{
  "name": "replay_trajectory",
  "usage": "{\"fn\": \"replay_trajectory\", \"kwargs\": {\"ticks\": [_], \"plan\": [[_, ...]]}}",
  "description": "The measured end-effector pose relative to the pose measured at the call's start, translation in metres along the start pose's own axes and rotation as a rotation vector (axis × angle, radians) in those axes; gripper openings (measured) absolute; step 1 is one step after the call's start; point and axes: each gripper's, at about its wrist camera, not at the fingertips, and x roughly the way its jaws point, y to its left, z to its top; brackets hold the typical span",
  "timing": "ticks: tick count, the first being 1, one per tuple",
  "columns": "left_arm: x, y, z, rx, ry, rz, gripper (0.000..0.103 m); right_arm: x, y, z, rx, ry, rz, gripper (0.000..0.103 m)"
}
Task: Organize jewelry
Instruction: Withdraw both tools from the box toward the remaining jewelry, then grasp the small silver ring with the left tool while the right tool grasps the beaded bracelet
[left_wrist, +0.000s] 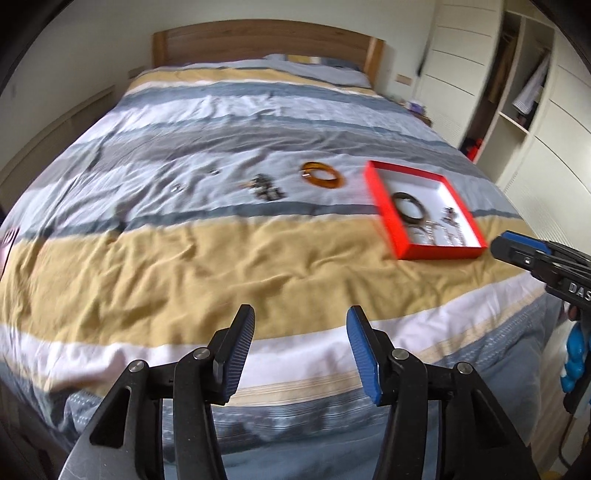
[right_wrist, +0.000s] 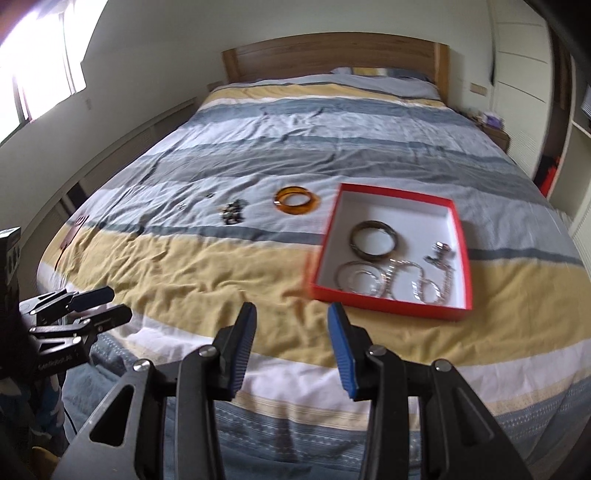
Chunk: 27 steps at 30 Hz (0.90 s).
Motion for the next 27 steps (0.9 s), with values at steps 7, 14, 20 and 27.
{"fn": "replay_trajectory", "kwargs": {"ticks": [7,14,20,27], "plan": [[0.021,0.052,0.003,-0.074,0.035,0.067,0.056,0.042,0.023,0.015,-0.054,0.050,0.050,0.038],[0.055,0.098,0.030,-0.139,0.050,0.119,0.056,0.099,0.040,0.041,-0.087,0.099,0.110,0.038],[0.093,0.130,0.063,-0.176,0.063,0.140,0.057,0.154,0.053,0.070,-0.098,0.133,0.164,0.038],[0.144,0.167,0.111,-0.191,0.058,0.175,0.058,0.217,0.064,0.101,-0.103,0.160,0.201,0.039]]}}
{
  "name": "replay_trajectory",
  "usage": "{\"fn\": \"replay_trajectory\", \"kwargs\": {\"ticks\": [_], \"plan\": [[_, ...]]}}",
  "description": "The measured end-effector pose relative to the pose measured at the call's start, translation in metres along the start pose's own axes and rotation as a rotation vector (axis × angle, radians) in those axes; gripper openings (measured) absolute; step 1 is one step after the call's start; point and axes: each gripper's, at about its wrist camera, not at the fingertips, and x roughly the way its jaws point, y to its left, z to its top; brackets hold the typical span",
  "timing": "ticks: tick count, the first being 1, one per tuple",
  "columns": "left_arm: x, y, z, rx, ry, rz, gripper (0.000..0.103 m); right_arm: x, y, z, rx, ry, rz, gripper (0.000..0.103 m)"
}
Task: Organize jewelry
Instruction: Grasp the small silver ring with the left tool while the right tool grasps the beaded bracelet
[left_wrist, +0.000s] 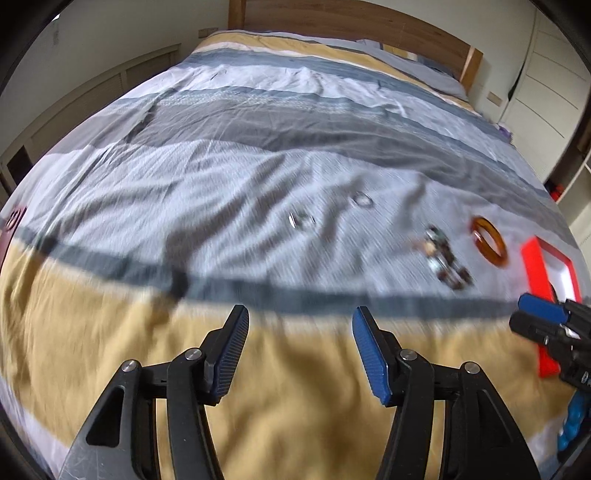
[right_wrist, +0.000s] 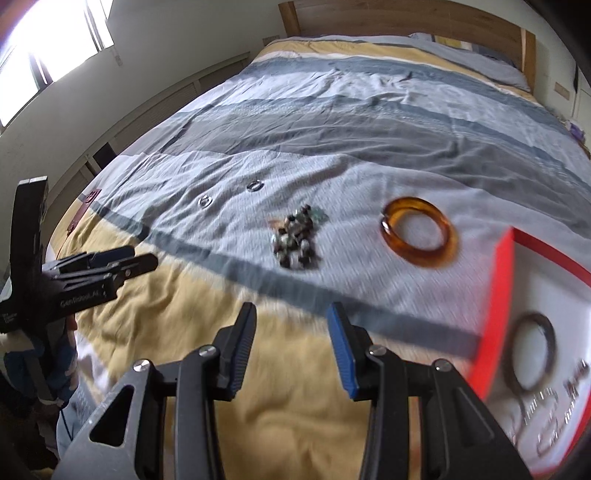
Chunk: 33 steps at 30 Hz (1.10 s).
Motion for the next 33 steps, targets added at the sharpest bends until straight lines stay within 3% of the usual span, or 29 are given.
{"fn": "replay_trajectory", "kwargs": {"ticks": [11,14,22,25,33], "plan": [[0.068,0.004,0.047,0.038,0.003,0.057,0.057,0.070,0.000,0.038,0.009,0.028,0.035,0.042],[0.076,0.001,0.050,0.054,-0.008,0.056,0.048,0.079,-0.001,0.040,0.015,0.035,0.025,0.042],[0.080,-0.009,0.047,0.087,-0.021,0.039,0.021,0.088,0.005,0.039,0.004,0.026,0.029,0.041],[0.077,-0.009,0.044,0.080,-0.017,0.027,0.019,0.089,0.009,0.036,-0.011,0.037,0.043,0.024],[0.054,-0.009,0.032,0.059,-0.013,0.001,0.018,0.068,0.016,0.027,0.002,0.010,0.072,0.023]]}}
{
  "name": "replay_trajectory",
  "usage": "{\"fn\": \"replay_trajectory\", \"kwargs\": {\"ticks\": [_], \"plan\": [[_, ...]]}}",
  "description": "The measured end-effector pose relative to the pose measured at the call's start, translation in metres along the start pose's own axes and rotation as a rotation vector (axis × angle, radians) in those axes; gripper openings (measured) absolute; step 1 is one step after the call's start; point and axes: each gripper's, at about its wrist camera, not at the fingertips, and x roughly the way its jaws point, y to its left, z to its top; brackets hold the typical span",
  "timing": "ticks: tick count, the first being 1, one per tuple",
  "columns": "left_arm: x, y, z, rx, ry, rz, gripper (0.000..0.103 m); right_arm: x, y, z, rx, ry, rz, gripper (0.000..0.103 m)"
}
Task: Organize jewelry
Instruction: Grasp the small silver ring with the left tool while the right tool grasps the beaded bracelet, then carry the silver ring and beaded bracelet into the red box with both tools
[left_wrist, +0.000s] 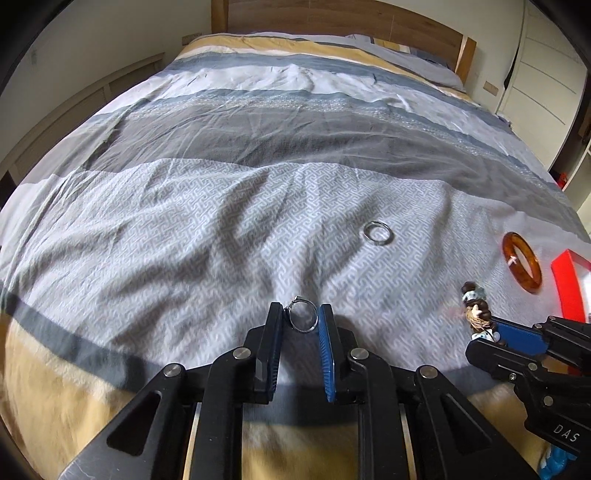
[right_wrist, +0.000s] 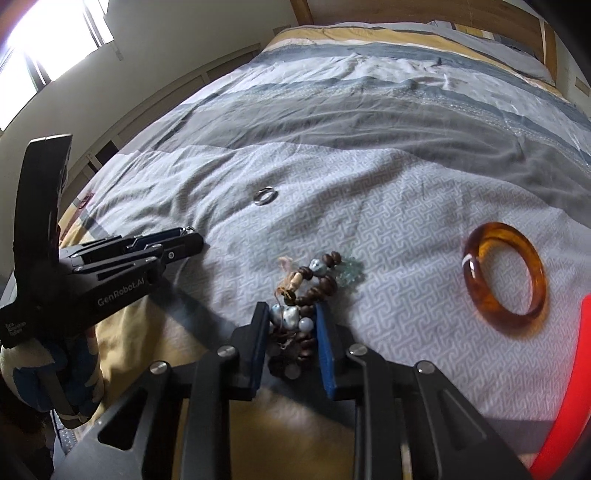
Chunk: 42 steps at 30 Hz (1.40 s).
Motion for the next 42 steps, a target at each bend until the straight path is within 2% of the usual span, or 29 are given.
{"fn": "replay_trajectory", "kwargs": {"ticks": [13,25,34,42], "plan": [[-0.082,-0.017,-0.029,0.017,-0.062,-0.032,0.018,-0.076,0.030,-0.033,0.010,-0.065,0.012,0.023],[-0.161,-0.050,-0.073,0.068,-0.129,-0.071,0.018,-0.162,0.060,-0.078,-0.008,-0.166,-0.020,0.023],[-0.192,-0.091,-0.095,0.123,-0.152,-0.090,0.018,-0.213,0.050,-0.110,0.017,-0.235,-0.055,0.023],[-0.203,-0.149,-0.104,0.199,-0.147,-0.124,0.018,-0.251,0.017,-0.134,0.072,-0.286,-0.093,0.023]]}}
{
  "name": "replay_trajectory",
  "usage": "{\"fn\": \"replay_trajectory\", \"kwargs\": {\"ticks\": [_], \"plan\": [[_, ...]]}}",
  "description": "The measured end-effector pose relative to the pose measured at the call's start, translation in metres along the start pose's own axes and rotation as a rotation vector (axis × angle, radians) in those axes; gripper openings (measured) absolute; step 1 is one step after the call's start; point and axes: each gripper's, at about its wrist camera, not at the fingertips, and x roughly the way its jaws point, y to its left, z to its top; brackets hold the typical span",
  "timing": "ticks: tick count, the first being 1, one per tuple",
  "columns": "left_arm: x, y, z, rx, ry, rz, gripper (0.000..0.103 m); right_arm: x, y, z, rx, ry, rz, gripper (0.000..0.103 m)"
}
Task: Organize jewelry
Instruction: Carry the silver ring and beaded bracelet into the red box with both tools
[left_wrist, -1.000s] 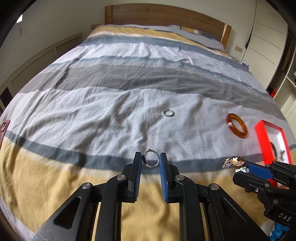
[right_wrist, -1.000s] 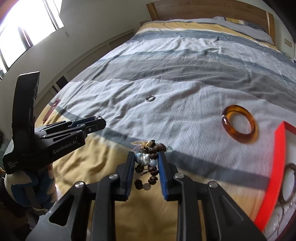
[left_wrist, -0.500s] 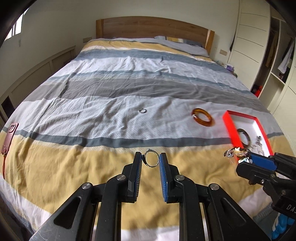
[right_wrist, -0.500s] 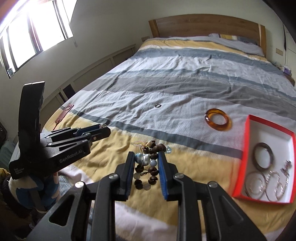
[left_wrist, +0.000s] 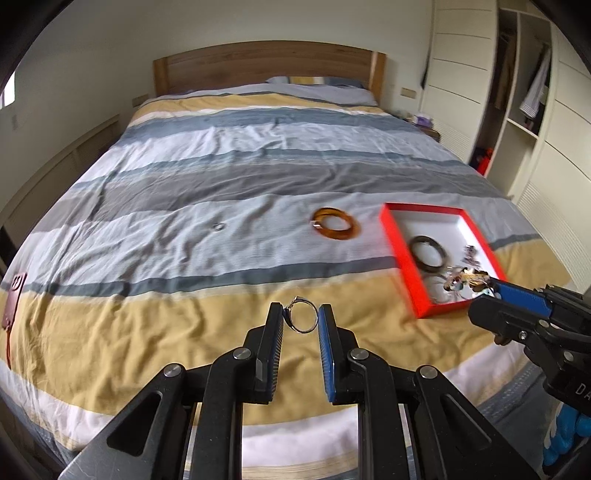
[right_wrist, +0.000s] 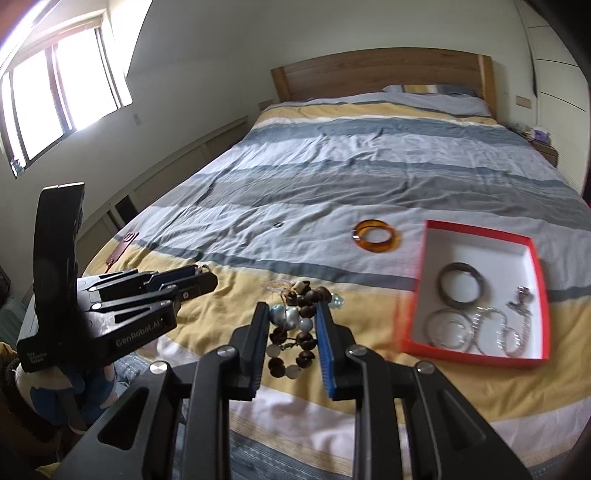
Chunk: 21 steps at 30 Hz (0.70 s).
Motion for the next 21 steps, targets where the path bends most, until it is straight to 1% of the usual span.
{"fn": "replay_trajectory", "kwargs": {"ticks": [7,12,16,21], "plan": [[0.015,-0.053,0.011,0.061,0.022,-0.047,0.018,-0.022,-0.045,-0.002,0.047,-0.032,-0.046,0.023],[0.036,-0.090,0.022,0.107,0.049,-0.086,0.018,-0.030,-0.093,-0.005,0.109,-0.044,-0.085,0.023],[0.062,-0.117,0.034,0.140,0.074,-0.116,0.019,-0.026,-0.129,-0.005,0.153,-0.034,-0.119,0.023],[0.100,-0.141,0.057,0.159,0.092,-0.149,0.019,-0.007,-0.174,0.006,0.183,-0.008,-0.160,0.023]]}}
